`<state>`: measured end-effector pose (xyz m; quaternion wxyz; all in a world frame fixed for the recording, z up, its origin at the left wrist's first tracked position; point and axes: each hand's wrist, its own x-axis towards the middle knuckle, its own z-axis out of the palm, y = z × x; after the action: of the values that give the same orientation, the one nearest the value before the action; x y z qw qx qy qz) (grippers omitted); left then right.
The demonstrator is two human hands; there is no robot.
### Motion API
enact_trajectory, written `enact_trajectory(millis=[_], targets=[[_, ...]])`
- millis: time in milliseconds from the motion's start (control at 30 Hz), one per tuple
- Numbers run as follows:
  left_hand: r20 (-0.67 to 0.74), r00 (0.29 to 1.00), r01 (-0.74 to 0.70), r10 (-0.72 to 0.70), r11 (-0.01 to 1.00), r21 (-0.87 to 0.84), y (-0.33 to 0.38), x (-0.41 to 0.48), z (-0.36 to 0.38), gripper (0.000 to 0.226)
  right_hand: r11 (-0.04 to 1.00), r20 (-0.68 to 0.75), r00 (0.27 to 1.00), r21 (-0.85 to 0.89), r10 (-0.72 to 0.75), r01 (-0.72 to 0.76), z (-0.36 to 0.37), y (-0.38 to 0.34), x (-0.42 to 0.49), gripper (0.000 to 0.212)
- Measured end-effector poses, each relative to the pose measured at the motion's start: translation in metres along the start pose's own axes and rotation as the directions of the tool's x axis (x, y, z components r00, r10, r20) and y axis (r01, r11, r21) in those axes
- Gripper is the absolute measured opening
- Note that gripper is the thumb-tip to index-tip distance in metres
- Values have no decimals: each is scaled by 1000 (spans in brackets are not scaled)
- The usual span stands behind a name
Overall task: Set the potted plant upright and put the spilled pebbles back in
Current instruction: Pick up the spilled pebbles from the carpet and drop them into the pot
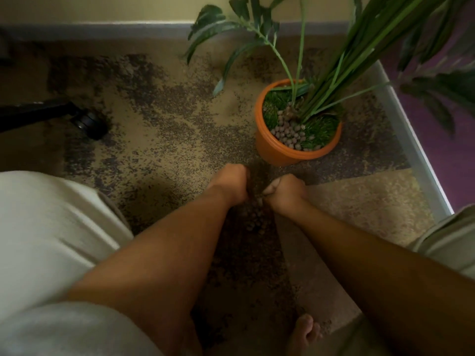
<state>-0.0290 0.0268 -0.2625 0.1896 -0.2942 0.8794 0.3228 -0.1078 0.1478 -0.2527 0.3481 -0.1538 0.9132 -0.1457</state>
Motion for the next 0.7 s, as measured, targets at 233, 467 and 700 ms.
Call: enact_trajectory(millis=[233, 467, 700], targets=[[-251, 967, -92, 39, 974, -205, 22, 6, -100, 6, 973, -146, 966, 56, -213, 223, -87, -39, -20, 9], [-342, 925, -264, 166, 928, -262, 60, 29, -123, 10, 927, -253, 949, 276, -185, 254, -124, -30, -1, 18], [-358, 915, -279, 188, 934, -223, 66, 47, -115, 13, 902, -234, 961, 365, -149, 229, -122, -31, 1, 17]])
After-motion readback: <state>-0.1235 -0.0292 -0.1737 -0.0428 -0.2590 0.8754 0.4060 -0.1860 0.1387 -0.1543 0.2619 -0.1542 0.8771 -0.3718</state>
